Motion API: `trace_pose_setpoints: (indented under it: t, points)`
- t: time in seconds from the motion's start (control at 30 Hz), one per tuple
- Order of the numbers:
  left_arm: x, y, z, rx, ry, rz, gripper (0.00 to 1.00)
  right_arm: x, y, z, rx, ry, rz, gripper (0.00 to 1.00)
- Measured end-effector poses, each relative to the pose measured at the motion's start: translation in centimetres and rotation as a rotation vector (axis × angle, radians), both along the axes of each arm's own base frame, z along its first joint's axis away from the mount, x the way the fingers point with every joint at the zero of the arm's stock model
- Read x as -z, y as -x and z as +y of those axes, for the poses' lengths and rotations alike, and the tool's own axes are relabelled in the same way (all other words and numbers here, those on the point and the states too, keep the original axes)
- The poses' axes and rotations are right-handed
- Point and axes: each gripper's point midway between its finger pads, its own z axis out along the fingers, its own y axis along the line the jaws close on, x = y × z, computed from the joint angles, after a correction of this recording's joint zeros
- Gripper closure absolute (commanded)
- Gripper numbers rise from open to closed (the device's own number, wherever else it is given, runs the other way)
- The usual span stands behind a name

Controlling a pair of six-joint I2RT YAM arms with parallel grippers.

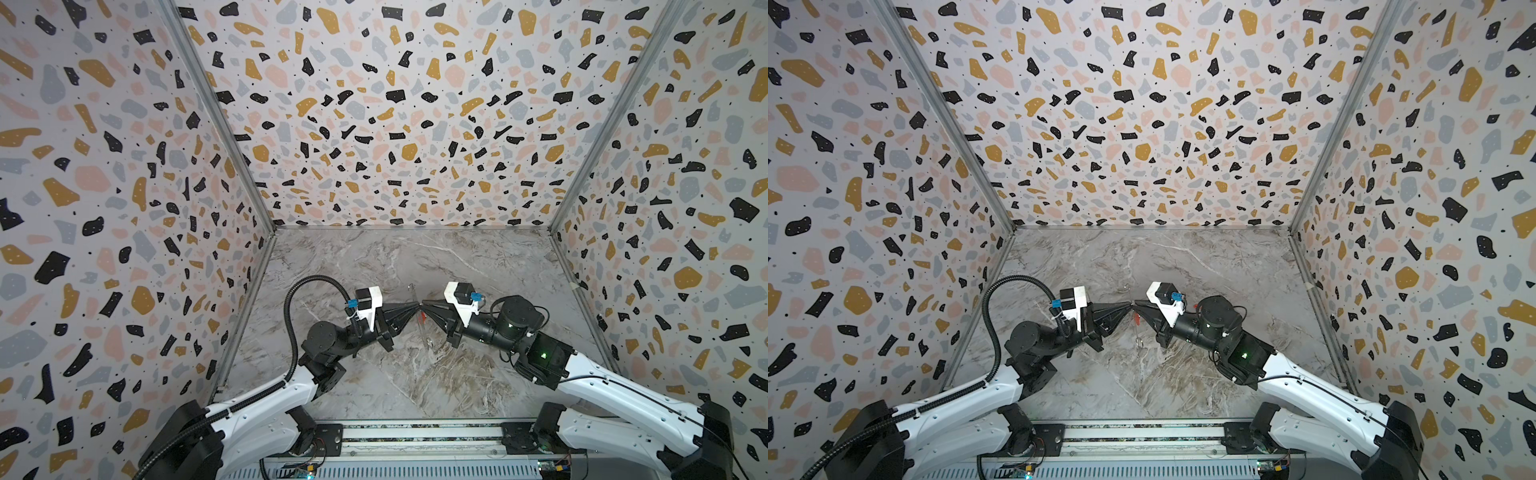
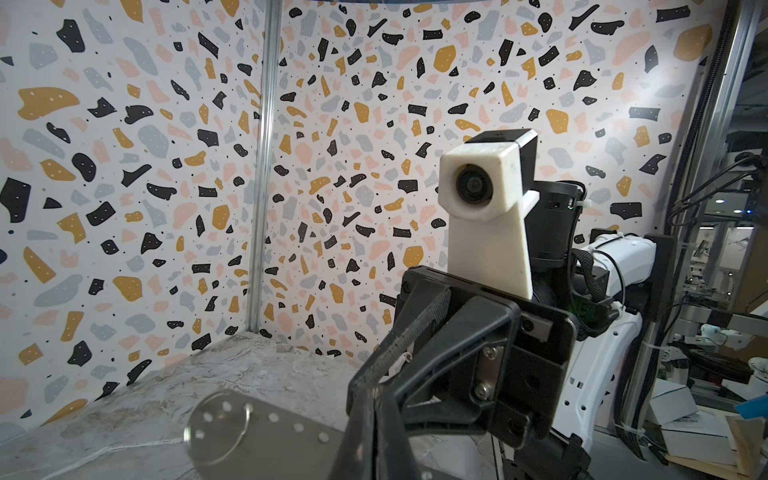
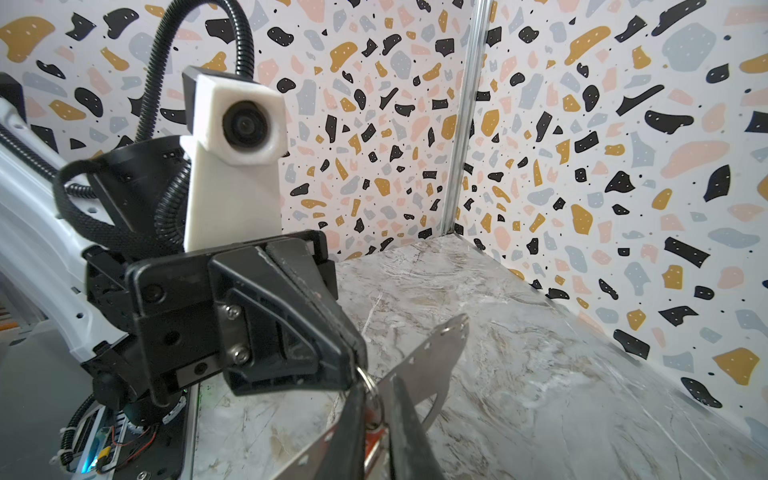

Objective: Put the keys on the keyring

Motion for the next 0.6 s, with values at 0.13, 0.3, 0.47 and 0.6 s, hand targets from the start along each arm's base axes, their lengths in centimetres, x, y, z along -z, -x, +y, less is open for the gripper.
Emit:
trace_pose_setpoints:
  t: [0.13, 0.3, 0.47, 0.6]
  points:
    - [0.07, -0.34, 0.18, -0.016, 0.0, 0.003, 1.0, -0.14, -0.06, 0.06, -0.003, -0.005, 0.014, 1.0]
    - [-0.09, -0.39, 0.29, -0.024, 0.005, -0.002, 1.0, -0.28, -0.1, 0.14, -0.004, -0.005, 0.019, 1.0]
    - [-0.04, -0.56, 0.33, -0.036, 0.002, -0.006, 1.0, -0.28, -0.36, 0.15, 0.008, 0.004, 0.026, 1.0]
    - [0.28, -0.77, 0.3, -0.046, -0.011, -0.001, 1.0, 0.04, -0.68, 0.04, 0.028, 0.015, 0.032, 1.0]
